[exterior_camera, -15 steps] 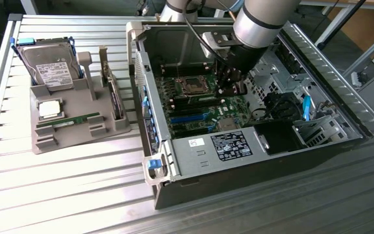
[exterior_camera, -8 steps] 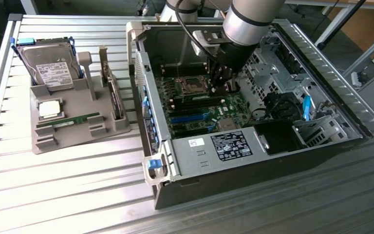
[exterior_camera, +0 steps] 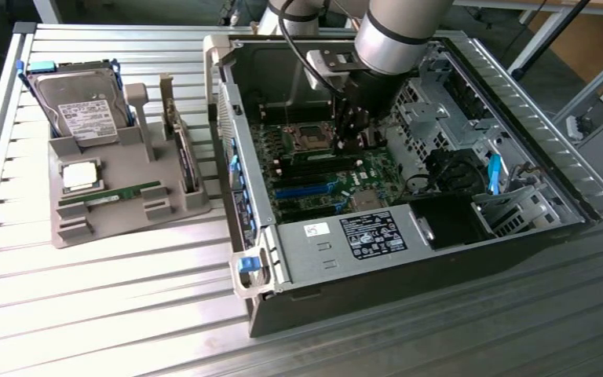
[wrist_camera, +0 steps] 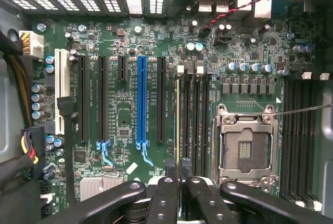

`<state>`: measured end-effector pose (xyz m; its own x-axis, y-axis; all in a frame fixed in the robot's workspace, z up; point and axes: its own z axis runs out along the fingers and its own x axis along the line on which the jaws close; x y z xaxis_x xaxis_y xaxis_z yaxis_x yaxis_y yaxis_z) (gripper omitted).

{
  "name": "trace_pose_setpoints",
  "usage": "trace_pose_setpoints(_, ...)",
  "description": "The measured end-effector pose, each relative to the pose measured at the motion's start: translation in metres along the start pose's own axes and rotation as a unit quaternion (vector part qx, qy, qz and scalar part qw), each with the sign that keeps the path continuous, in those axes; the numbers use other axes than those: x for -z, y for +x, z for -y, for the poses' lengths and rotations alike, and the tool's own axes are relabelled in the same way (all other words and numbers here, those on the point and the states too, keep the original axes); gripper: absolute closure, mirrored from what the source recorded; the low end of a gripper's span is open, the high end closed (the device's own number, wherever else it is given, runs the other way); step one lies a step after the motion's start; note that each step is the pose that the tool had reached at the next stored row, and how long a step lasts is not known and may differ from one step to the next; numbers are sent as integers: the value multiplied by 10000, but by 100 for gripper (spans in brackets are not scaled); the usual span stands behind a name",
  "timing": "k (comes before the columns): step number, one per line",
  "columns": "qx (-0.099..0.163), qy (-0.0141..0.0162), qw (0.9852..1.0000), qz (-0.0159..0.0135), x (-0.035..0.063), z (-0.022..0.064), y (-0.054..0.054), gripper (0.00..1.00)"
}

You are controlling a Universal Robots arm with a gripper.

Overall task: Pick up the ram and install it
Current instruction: 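Insert the ram into the slot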

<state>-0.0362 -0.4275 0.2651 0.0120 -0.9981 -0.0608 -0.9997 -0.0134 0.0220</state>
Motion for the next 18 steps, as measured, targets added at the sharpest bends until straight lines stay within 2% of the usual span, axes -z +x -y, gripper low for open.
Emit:
trace_pose_setpoints(11,-44,2,10000,-8,-101,-16,5,89)
trace_pose_setpoints(18,-48,3,10000,-8,-165,-21,-31,89)
